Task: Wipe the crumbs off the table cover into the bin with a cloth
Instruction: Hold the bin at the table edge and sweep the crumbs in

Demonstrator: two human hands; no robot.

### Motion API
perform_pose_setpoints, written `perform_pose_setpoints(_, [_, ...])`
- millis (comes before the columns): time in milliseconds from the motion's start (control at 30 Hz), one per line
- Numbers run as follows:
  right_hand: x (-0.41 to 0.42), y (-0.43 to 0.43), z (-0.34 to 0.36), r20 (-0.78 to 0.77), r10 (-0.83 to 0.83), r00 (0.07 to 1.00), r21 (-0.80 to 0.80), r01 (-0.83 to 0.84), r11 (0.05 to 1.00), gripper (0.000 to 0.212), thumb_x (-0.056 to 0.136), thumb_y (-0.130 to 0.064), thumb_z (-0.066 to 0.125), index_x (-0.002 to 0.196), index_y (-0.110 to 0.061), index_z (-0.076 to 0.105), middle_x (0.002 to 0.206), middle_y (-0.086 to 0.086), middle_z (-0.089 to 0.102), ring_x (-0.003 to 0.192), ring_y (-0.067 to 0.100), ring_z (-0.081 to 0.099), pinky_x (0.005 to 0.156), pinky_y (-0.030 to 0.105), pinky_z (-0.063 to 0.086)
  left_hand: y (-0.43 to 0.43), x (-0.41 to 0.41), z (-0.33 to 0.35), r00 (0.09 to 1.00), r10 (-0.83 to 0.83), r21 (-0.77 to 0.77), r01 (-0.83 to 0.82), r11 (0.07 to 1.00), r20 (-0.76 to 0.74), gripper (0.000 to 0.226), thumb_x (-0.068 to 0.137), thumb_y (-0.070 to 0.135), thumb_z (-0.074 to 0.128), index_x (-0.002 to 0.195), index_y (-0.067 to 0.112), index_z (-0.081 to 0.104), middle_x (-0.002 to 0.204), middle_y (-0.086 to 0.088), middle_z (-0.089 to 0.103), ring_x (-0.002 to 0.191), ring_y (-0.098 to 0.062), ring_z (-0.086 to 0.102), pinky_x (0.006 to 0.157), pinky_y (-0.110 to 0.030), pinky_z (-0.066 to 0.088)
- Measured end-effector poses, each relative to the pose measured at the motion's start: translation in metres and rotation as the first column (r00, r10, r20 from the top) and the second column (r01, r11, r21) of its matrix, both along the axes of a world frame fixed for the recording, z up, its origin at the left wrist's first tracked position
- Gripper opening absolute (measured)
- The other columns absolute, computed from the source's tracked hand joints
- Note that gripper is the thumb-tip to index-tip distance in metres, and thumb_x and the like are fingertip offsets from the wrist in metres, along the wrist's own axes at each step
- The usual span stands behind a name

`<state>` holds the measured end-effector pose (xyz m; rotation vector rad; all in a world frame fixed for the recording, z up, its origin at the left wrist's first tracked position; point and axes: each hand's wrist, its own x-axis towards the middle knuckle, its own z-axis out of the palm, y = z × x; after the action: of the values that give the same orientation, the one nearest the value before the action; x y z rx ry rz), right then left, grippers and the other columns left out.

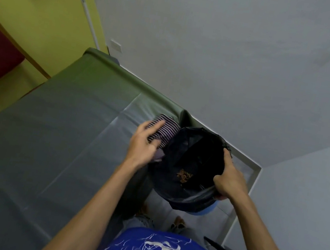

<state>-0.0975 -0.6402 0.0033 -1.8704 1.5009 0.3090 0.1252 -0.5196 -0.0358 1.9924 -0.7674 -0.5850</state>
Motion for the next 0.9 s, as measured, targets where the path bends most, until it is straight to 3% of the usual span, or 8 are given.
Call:
perform_pose_setpoints(133, [0.000,0.002,0.001,-0.001,-0.006,1.000,-0.003,0.006,1.000,0.098,0.082,0.002,0.042,0.156,-0.045,-0.001,0.080,0.012,0.064,0.060,0.030,0.069,0.059,0.045,0.061,0.016,0.074,0.002,0.951,0.211,0.073,-0.232,0.970,0.227,0.061,0.085,0.003,0.062,0.139,0.032,0.054,0.148,-0.010,0.042,0.132,-0.030,0.044,0.114,-0.027,0.029])
perform_pose_setpoints(233, [0.000,0.003,0.001,0.006,-0.003,1.000,-0.003,0.003,1.000,0.097,0.082,0.003,0.043,0.157,-0.042,0.000,0.079,0.015,0.064,0.062,0.031,0.068,0.060,0.046,0.061,0.027,0.099,-0.002,0.885,0.180,0.229,-0.300,0.926,0.429,0.062,0.087,0.008,0.058,0.140,0.039,0.050,0.153,-0.003,0.036,0.126,-0.037,0.043,0.110,-0.041,0.036])
perform_pose_setpoints(300, [-0.001,0.004,-0.001,0.019,-0.018,1.000,0.007,0.018,1.000,0.098,0.081,0.005,0.042,0.156,-0.043,0.000,0.079,0.016,0.064,0.063,0.033,0.069,0.059,0.048,0.061,0.027,0.095,-0.008,0.880,0.139,0.278,-0.288,0.917,0.454,0.062,0.088,0.009,0.058,0.141,0.039,0.049,0.154,-0.002,0.034,0.124,-0.038,0.043,0.107,-0.044,0.037])
perform_pose_setpoints(433, [0.000,0.004,-0.003,0.040,-0.043,0.998,0.004,0.043,0.999,0.098,0.081,0.005,0.042,0.155,-0.047,0.003,0.081,0.015,0.063,0.061,0.034,0.070,0.057,0.048,0.061,0.018,0.048,-0.017,0.929,0.033,0.228,-0.124,0.966,0.369,0.059,0.088,0.007,0.060,0.138,0.037,0.052,0.153,-0.003,0.038,0.129,-0.034,0.043,0.111,-0.038,0.032])
perform_pose_setpoints(567, [-0.001,0.006,0.001,0.036,-0.046,0.998,0.009,0.046,0.999,0.097,0.082,0.005,0.040,0.155,-0.048,0.005,0.082,0.012,0.061,0.056,0.030,0.070,0.052,0.040,0.061,0.011,-0.015,-0.010,0.990,-0.139,0.042,0.140,0.989,-0.028,0.057,0.090,0.003,0.061,0.137,0.036,0.054,0.154,0.002,0.037,0.141,-0.015,0.033,0.115,-0.022,0.021])
perform_pose_setpoints(633, [-0.001,0.006,0.002,0.024,-0.048,0.999,0.003,0.048,0.999,0.097,0.082,0.005,0.041,0.155,-0.047,0.005,0.081,0.012,0.062,0.054,0.028,0.070,0.050,0.038,0.060,0.007,-0.017,-0.007,0.977,-0.153,-0.011,0.154,0.988,-0.146,0.056,0.091,0.003,0.060,0.136,0.036,0.055,0.153,0.002,0.038,0.141,-0.012,0.034,0.115,-0.021,0.022])
perform_pose_setpoints(800, [-0.002,0.009,0.003,0.043,-0.062,0.997,-0.009,0.062,0.998,0.097,0.083,0.006,0.042,0.156,-0.046,0.004,0.079,0.012,0.062,0.055,0.027,0.068,0.044,0.032,0.054,-0.002,0.047,-0.001,0.993,0.065,-0.037,-0.070,0.997,-0.103,0.055,0.091,0.000,0.059,0.140,0.022,0.052,0.151,-0.010,0.043,0.142,-0.019,0.036,0.108,-0.010,0.021])
perform_pose_setpoints(900, [-0.004,0.012,0.001,0.043,-0.074,0.996,-0.005,0.074,0.997,0.099,0.081,0.006,0.043,0.156,-0.047,0.004,0.077,0.014,0.064,0.058,0.027,0.068,0.045,0.031,0.052,0.002,0.083,-0.007,0.975,0.214,0.081,-0.218,0.973,0.057,0.054,0.092,0.005,0.058,0.141,0.028,0.052,0.154,-0.012,0.038,0.141,-0.027,0.037,0.116,-0.023,0.021])
